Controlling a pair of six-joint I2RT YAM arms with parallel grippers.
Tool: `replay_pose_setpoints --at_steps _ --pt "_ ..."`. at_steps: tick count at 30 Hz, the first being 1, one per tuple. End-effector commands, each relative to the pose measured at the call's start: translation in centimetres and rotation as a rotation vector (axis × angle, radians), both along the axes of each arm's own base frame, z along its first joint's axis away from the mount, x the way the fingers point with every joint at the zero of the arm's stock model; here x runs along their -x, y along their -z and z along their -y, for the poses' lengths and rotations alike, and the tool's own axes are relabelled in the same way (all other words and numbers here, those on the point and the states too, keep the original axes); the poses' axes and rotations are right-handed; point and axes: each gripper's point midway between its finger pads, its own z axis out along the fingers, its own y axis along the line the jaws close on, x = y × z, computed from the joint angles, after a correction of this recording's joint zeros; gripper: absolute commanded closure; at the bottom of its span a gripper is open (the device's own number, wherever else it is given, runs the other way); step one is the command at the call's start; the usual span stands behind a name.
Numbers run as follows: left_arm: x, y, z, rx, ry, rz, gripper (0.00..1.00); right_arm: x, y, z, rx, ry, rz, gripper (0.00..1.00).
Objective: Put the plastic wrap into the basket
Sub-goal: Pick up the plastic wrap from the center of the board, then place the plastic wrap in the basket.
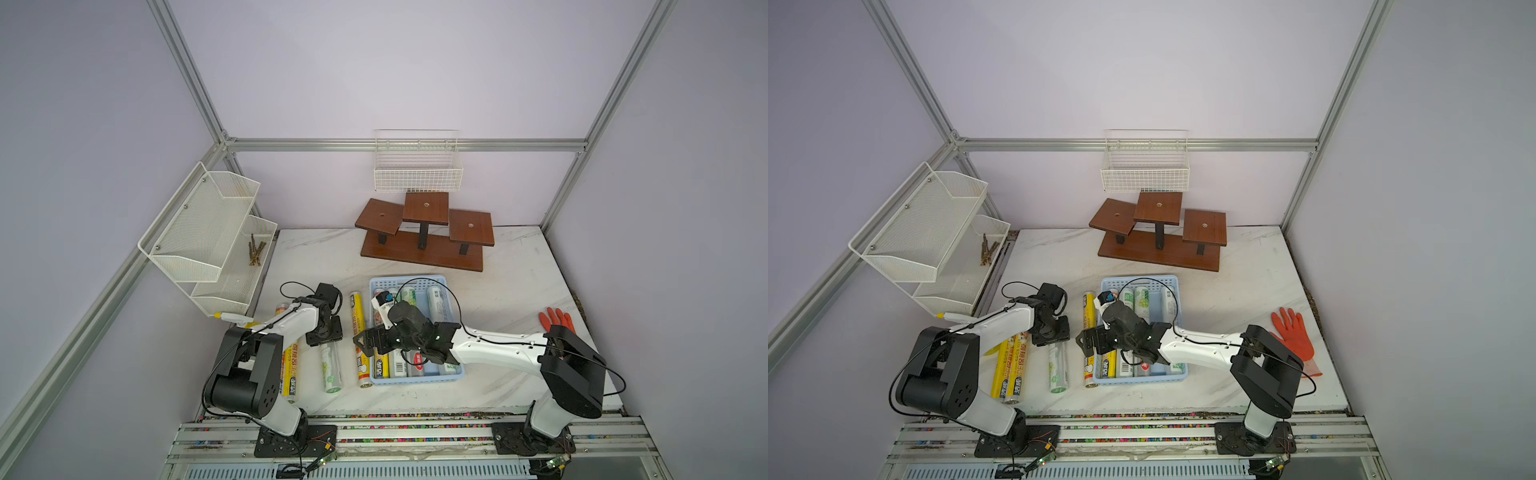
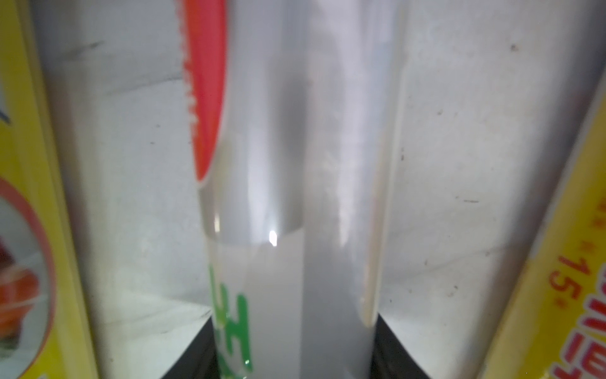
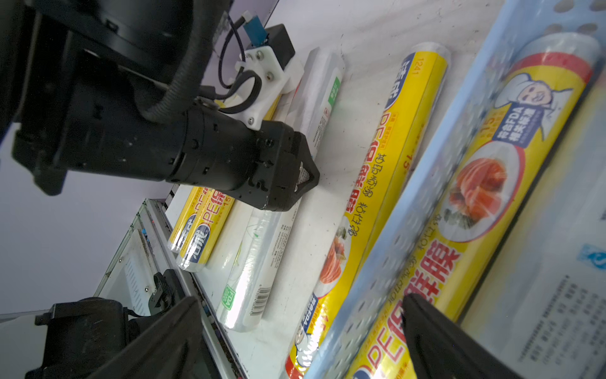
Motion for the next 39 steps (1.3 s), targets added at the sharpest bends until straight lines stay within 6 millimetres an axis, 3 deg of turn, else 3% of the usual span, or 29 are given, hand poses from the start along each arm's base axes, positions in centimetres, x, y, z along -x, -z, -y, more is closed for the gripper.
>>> replay_pose_setpoints --at_steps 1,6,11,16,23,30,39 --pt "-0.2 -1.7 0.4 -0.023 0.030 0.022 0.60 0.0 -1.7 1.3 0.001 0.037 0.048 0.01" --pt "-1.0 -6.5 1.4 0.000 0.051 0.166 0.68 -0.7 -3.9 3.5 -0.026 0.127 0.109 0.01" --pt "-1.3 -11.0 3.0 0.076 0.080 0.298 0.73 -1.0 -4.8 5.5 -0.043 0.192 0.144 0.01" --pt "-1.6 -14.5 6.1 0.198 0.130 0.403 0.76 -1.2 -5.3 6.9 -0.074 0.227 0.144 0.01" --pt "-1.9 -17.5 11.3 0.348 0.213 0.470 0.77 -1.7 -5.0 8.6 -0.101 0.244 0.099 0.01" --pt "-2.6 -20.8 17.4 0.583 0.279 0.557 0.77 -3.1 -4.3 12.8 -0.114 0.337 0.065 0.01" --pt "-4.5 -20.7 23.5 0.718 0.280 0.560 0.77 -4.1 -3.2 19.1 -0.107 0.483 0.040 0.01"
